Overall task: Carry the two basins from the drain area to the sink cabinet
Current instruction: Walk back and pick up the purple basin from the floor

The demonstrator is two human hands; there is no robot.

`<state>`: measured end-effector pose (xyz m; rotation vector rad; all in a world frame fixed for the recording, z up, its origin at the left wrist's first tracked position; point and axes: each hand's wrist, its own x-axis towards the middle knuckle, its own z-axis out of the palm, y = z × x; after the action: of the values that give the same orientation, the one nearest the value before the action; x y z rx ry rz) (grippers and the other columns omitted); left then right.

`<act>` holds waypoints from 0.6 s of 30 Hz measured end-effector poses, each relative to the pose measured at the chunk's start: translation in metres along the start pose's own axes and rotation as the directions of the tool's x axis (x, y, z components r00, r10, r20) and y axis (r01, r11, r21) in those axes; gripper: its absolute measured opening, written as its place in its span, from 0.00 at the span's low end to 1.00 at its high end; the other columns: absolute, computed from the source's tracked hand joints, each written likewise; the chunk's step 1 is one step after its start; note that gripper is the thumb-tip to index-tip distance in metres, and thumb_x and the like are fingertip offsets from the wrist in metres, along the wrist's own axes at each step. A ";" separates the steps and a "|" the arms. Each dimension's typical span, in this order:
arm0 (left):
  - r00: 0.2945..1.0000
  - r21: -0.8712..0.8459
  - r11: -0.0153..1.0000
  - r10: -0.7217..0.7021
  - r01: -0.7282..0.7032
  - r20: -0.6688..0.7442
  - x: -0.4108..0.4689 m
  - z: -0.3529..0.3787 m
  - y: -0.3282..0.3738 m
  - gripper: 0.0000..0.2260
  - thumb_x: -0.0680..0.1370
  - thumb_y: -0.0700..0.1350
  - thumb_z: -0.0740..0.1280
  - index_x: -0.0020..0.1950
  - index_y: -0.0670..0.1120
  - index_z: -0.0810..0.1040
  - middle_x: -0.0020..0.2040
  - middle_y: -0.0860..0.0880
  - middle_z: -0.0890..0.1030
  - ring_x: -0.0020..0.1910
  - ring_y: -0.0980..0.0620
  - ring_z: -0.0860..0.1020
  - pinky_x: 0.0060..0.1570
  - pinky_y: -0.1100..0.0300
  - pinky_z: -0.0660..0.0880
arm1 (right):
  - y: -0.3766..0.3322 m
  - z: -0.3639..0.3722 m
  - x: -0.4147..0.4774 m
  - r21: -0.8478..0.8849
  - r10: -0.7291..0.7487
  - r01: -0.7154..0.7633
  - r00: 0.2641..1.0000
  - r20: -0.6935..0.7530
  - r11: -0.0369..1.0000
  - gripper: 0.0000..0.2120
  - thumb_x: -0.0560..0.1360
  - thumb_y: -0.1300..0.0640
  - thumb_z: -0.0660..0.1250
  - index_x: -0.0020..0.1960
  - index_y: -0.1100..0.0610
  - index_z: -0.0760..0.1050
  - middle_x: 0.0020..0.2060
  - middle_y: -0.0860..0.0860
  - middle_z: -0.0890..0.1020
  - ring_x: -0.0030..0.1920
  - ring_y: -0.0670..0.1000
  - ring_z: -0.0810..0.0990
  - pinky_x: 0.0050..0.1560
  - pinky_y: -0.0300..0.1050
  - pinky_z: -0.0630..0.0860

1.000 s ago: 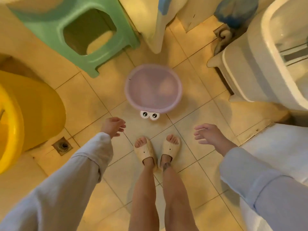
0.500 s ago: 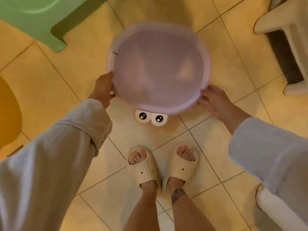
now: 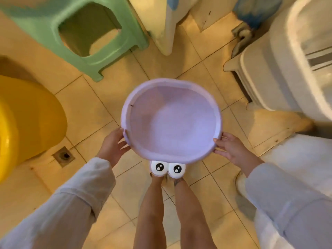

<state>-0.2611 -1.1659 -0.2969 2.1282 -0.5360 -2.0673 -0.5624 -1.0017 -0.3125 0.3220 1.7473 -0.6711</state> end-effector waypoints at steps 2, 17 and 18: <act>0.999 -0.007 1.000 -0.014 0.014 0.047 -0.056 -0.005 0.005 0.13 0.77 0.44 0.60 0.60 0.47 0.77 0.53 0.47 0.80 0.52 0.45 0.77 0.54 0.51 0.75 | -0.005 -0.024 -0.053 -0.027 -0.014 0.015 0.999 0.029 1.000 0.14 0.76 0.68 0.64 0.60 0.59 0.70 0.55 0.57 0.78 0.51 0.55 0.78 0.53 0.53 0.75; 0.999 -0.109 0.993 0.052 -0.051 0.001 -0.293 0.002 0.045 0.07 0.77 0.39 0.59 0.51 0.45 0.75 0.38 0.50 0.79 0.39 0.48 0.77 0.38 0.54 0.76 | -0.001 -0.097 -0.289 0.269 -0.255 0.228 0.964 0.071 0.936 0.13 0.76 0.68 0.63 0.59 0.59 0.73 0.48 0.53 0.82 0.48 0.52 0.80 0.44 0.45 0.79; 0.998 -0.108 0.992 0.061 -0.060 0.008 -0.300 0.003 0.048 0.06 0.77 0.39 0.59 0.52 0.44 0.74 0.40 0.48 0.79 0.39 0.48 0.77 0.39 0.53 0.75 | 0.001 -0.100 -0.294 0.282 -0.268 0.237 0.961 0.074 0.930 0.13 0.76 0.67 0.63 0.60 0.59 0.73 0.48 0.53 0.82 0.48 0.52 0.80 0.45 0.46 0.79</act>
<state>-0.2723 -1.1085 0.0016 2.0169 -0.4734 -2.0284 -0.5569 -0.9042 -0.0175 0.2418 1.6051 -1.1012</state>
